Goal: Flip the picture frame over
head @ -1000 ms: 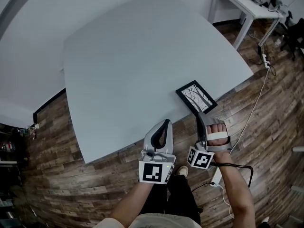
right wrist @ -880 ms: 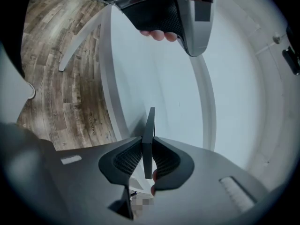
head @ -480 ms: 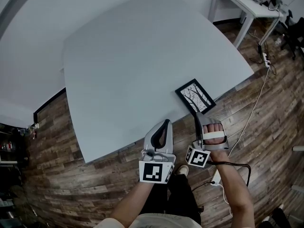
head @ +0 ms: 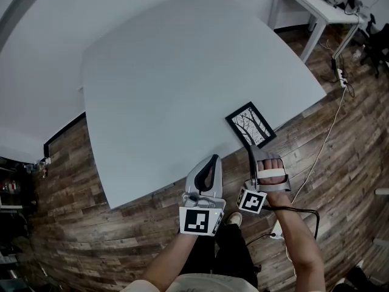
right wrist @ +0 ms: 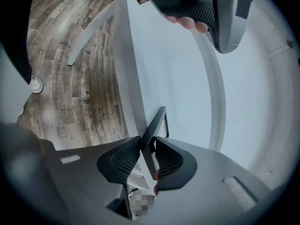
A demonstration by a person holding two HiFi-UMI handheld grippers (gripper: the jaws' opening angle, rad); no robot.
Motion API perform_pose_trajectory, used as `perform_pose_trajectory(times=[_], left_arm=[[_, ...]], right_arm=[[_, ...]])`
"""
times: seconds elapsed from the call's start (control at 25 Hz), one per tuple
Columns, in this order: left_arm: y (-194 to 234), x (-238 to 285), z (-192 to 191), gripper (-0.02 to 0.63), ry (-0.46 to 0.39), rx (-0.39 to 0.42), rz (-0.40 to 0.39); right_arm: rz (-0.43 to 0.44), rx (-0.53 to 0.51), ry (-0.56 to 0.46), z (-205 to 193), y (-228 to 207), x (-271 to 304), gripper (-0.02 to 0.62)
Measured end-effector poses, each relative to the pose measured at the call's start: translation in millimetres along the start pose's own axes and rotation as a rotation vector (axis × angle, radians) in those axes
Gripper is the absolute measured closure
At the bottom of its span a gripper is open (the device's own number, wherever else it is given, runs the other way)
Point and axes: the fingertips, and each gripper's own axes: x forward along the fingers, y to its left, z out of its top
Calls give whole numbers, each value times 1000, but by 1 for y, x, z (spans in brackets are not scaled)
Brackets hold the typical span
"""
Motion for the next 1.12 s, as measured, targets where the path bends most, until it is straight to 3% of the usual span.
perform_pose_trajectory(times=[0.32, 0.4, 0.64, 1.12], left_arm=[[0, -2, -2, 605, 8, 4, -1], [-1, -3, -6, 605, 32, 17, -8], [-1, -4, -3, 605, 12, 10, -6], [-4, 3, 18, 605, -17, 20, -15]], right_arm=[[22, 36, 2, 2, 1, 2, 462], [52, 53, 12, 1, 4, 3, 402], [78, 92, 25, -3, 10, 1, 359], [92, 235, -8, -6, -16, -17, 334]])
